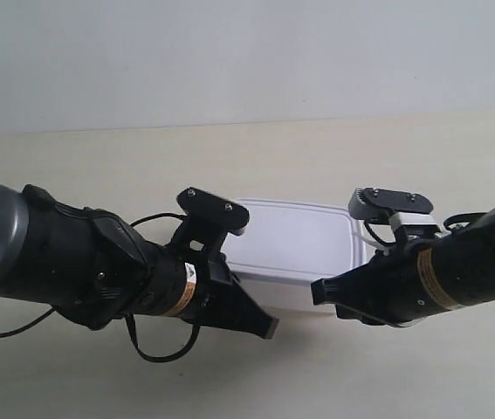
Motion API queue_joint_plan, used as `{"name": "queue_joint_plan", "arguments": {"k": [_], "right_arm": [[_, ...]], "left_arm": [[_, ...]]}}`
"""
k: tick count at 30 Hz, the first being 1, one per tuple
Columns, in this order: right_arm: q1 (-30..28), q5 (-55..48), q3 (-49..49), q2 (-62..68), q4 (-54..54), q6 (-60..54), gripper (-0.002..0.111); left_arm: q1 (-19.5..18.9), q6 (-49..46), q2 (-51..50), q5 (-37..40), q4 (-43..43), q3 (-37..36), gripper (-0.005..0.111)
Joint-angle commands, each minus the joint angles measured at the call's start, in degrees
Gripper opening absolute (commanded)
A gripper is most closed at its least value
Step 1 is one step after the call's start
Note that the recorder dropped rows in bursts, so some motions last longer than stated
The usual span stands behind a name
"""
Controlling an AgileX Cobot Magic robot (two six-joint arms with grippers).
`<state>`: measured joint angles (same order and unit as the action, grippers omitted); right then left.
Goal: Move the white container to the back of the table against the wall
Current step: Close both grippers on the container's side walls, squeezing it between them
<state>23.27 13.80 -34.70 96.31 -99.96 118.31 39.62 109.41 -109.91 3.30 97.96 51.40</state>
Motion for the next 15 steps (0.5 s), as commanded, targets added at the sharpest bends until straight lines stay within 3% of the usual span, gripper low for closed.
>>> {"name": "queue_joint_plan", "arguments": {"k": [1, 15], "right_arm": [[0.1, -2.2, -2.1, 1.8, 0.0, -0.4, 0.000], [0.1, -5.3, -7.7, 6.8, 0.0, -2.8, 0.000]], "left_arm": [[-0.8, 0.0, -0.1, 0.7, 0.9, 1.6, 0.000], [-1.0, 0.0, -5.5, 0.2, 2.0, 6.8, 0.000]]}}
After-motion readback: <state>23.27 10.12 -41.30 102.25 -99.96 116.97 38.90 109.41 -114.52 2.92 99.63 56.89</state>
